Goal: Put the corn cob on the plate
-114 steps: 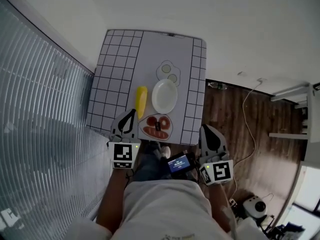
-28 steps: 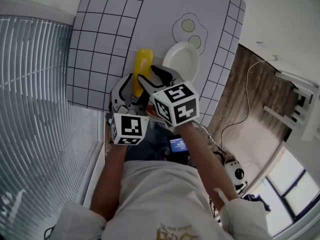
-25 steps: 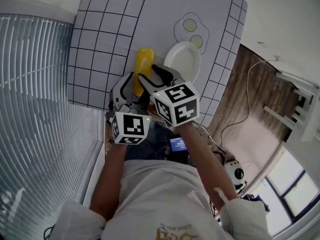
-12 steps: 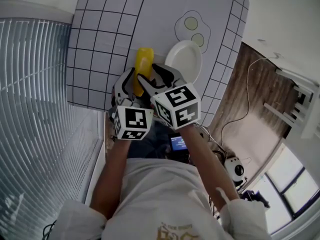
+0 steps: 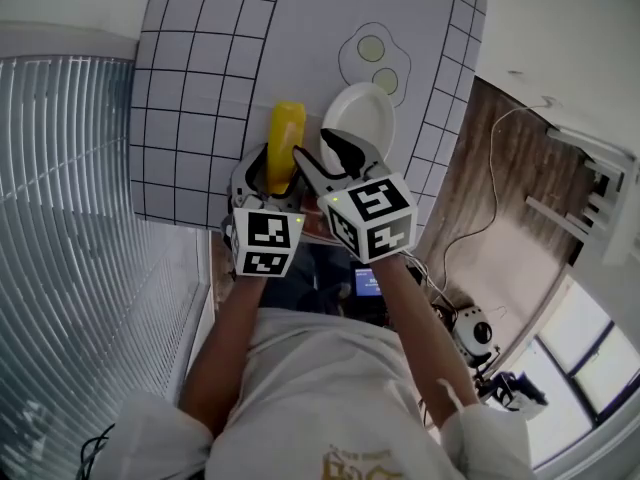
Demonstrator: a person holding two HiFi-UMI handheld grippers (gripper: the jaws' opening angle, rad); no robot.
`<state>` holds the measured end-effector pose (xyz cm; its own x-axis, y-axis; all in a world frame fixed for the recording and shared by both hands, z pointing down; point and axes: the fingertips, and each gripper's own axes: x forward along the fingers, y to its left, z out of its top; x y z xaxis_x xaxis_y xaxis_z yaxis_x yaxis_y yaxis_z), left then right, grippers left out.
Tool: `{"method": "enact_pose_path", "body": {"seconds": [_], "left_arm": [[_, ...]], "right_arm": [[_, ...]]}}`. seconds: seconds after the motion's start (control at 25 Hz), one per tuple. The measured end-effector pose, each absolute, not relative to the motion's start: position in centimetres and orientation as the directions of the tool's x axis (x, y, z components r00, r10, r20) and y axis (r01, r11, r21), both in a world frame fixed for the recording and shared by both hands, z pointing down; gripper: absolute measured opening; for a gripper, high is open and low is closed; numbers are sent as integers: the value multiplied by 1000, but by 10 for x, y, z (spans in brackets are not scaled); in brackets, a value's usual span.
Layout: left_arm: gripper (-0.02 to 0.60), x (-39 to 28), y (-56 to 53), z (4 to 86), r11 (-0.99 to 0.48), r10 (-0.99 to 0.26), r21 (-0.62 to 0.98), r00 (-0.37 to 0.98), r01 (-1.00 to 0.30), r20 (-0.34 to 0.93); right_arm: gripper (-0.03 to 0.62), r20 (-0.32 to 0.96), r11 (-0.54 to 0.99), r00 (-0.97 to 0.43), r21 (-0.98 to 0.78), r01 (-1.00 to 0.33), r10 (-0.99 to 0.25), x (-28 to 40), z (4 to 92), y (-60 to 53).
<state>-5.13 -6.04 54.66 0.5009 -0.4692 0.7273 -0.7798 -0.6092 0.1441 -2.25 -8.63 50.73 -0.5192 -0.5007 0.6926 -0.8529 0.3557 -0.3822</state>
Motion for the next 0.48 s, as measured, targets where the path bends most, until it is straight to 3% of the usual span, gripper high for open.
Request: {"method": "enact_pose_path", "body": {"seconds": [0.48], "left_arm": [[258, -57, -49, 548, -583, -477, 158, 494, -797, 727]], "right_arm": [[164, 666, 289, -479, -384, -877, -572, 17, 492, -61]]}}
